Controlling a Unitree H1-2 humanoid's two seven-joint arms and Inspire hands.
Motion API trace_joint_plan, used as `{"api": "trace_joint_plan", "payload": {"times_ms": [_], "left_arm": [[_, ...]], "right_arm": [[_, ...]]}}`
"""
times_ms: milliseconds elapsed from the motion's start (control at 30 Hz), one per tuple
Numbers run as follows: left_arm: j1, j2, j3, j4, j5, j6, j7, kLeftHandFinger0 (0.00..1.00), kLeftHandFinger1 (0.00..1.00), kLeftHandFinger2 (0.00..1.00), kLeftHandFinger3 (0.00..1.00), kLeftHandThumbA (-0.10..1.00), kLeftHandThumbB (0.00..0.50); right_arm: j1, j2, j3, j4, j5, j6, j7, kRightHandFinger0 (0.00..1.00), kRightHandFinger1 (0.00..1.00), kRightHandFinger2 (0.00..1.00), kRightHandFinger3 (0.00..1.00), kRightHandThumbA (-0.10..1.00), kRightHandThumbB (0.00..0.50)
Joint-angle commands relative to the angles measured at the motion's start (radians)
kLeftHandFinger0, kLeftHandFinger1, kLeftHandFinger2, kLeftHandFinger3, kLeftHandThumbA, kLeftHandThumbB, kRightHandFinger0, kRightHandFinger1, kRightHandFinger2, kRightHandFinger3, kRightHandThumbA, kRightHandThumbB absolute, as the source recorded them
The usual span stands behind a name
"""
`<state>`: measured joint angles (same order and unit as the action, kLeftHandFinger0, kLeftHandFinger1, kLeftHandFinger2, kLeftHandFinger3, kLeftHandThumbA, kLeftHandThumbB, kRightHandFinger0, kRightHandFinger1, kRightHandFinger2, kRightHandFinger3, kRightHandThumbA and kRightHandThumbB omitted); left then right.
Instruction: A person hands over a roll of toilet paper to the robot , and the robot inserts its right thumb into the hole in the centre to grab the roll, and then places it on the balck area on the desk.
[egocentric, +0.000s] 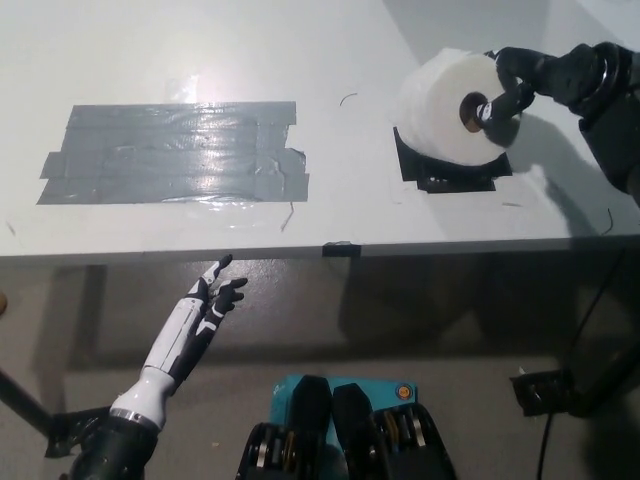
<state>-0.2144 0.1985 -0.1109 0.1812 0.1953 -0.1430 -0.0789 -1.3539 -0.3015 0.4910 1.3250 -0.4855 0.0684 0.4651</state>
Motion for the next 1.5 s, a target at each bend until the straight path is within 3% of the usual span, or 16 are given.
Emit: {"api": "trace_joint_plan", "payload": {"times_ms": [0, 33, 67, 167, 267, 333, 400, 467, 600, 700, 767, 933, 967, 1167, 1333, 1467], "left_arm": [[-0.020, 0.021, -0.011, -0.008, 0.012, -0.059, -0.012, 0.86, 0.84, 0.86, 1.00, 1.00, 0.098], [-0.020, 0.022, -0.012, -0.008, 0.012, -0.060, -0.013, 0.86, 0.84, 0.86, 1.00, 1.00, 0.098], [-0.020, 0.022, -0.013, -0.009, 0.012, -0.061, -0.014, 0.86, 0.84, 0.86, 1.00, 1.00, 0.098], [-0.019, 0.024, -0.015, -0.008, 0.008, -0.066, -0.016, 0.84, 0.84, 0.86, 1.00, 1.00, 0.097], [-0.019, 0.027, -0.018, 0.003, 0.008, -0.078, -0.019, 0.84, 0.84, 0.87, 1.00, 1.00, 0.094], [-0.018, 0.028, -0.019, 0.007, 0.009, -0.080, -0.020, 0.84, 0.85, 0.87, 1.00, 1.00, 0.102], [-0.016, 0.028, -0.020, 0.009, 0.009, -0.083, -0.020, 0.84, 0.85, 0.87, 1.00, 1.00, 0.103], [-0.014, 0.028, -0.020, 0.008, 0.007, -0.080, -0.021, 0.83, 0.85, 0.87, 1.00, 1.00, 0.101], [-0.012, 0.026, -0.022, 0.007, 0.014, -0.078, -0.017, 0.83, 0.84, 0.87, 1.00, 1.00, 0.107], [-0.005, 0.025, -0.026, -0.004, 0.015, -0.075, -0.020, 0.83, 0.83, 0.86, 1.00, 1.00, 0.122], [-0.003, 0.024, -0.024, -0.001, 0.002, -0.082, -0.024, 0.83, 0.83, 0.85, 1.00, 1.00, 0.114], [-0.011, 0.022, -0.030, -0.002, 0.004, -0.071, -0.030, 0.84, 0.83, 0.86, 1.00, 1.00, 0.121], [-0.010, 0.021, -0.032, -0.008, 0.010, -0.068, -0.028, 0.84, 0.83, 0.86, 1.00, 1.00, 0.128], [-0.015, 0.024, -0.034, -0.010, 0.011, -0.066, -0.026, 0.84, 0.84, 0.86, 1.00, 1.00, 0.161], [-0.031, 0.028, -0.031, -0.007, 0.005, -0.067, -0.028, 0.86, 0.85, 0.86, 1.00, 1.00, 0.140], [-0.057, 0.034, -0.032, -0.002, -0.004, -0.053, -0.043, 0.94, 0.94, 0.95, 1.00, 1.00, 0.175]], "right_arm": [[-0.078, -0.029, 0.020, -0.003, -0.015, 0.036, 0.121, 1.00, 1.00, 1.00, 1.00, 0.52, 0.412], [-0.082, -0.037, 0.026, -0.007, -0.023, 0.041, 0.108, 1.00, 1.00, 1.00, 1.00, 0.59, 0.470], [-0.084, -0.041, 0.032, -0.008, -0.031, 0.046, 0.094, 1.00, 1.00, 1.00, 1.00, 0.62, 0.476], [-0.082, -0.050, -0.019, -0.018, 0.021, 0.076, 0.084, 1.00, 1.00, 1.00, 1.00, 0.53, 0.457], [-0.079, -0.071, -0.048, -0.054, 0.032, 0.085, 0.056, 1.00, 1.00, 1.00, 1.00, 0.65, 0.467], [-0.073, -0.085, -0.082, -0.084, 0.050, 0.069, 0.013, 1.00, 1.00, 1.00, 1.00, 0.61, 0.474], [-0.068, -0.103, -0.102, -0.142, 0.044, 0.052, -0.041, 1.00, 1.00, 1.00, 1.00, 0.66, 0.490], [-0.073, -0.111, -0.120, -0.166, 0.048, 0.050, -0.036, 1.00, 1.00, 1.00, 1.00, 0.72, 0.453], [-0.055, -0.134, -0.178, -0.274, 0.070, 0.040, -0.063, 1.00, 1.00, 1.00, 1.00, 0.83, 0.432], [-0.046, -0.140, -0.206, -0.315, 0.072, 0.033, -0.086, 1.00, 1.00, 1.00, 1.00, 0.84, 0.428], [-0.035, -0.141, -0.215, -0.360, 0.046, 0.046, -0.143, 1.00, 1.00, 1.00, 1.00, 0.88, 0.458], [0.001, -0.135, -0.271, -0.431, 0.051, 0.015, -0.255, 1.00, 1.00, 1.00, 1.00, 0.86, 0.395], [0.012, -0.133, -0.283, -0.452, 0.052, 0.013, -0.270, 1.00, 1.00, 1.00, 1.00, 0.85, 0.364], [0.076, -0.141, -0.320, -0.590, 0.070, -0.012, -0.268, 1.00, 1.00, 1.00, 1.00, 0.89, 0.367], [0.172, -0.151, -0.389, -0.828, 0.134, -0.020, -0.238, 1.00, 1.00, 1.00, 1.00, 0.93, 0.389], [0.311, -0.151, -0.467, -1.186, 0.208, 0.070, -0.187, 1.00, 1.00, 1.00, 1.00, 0.96, 0.376]]}}
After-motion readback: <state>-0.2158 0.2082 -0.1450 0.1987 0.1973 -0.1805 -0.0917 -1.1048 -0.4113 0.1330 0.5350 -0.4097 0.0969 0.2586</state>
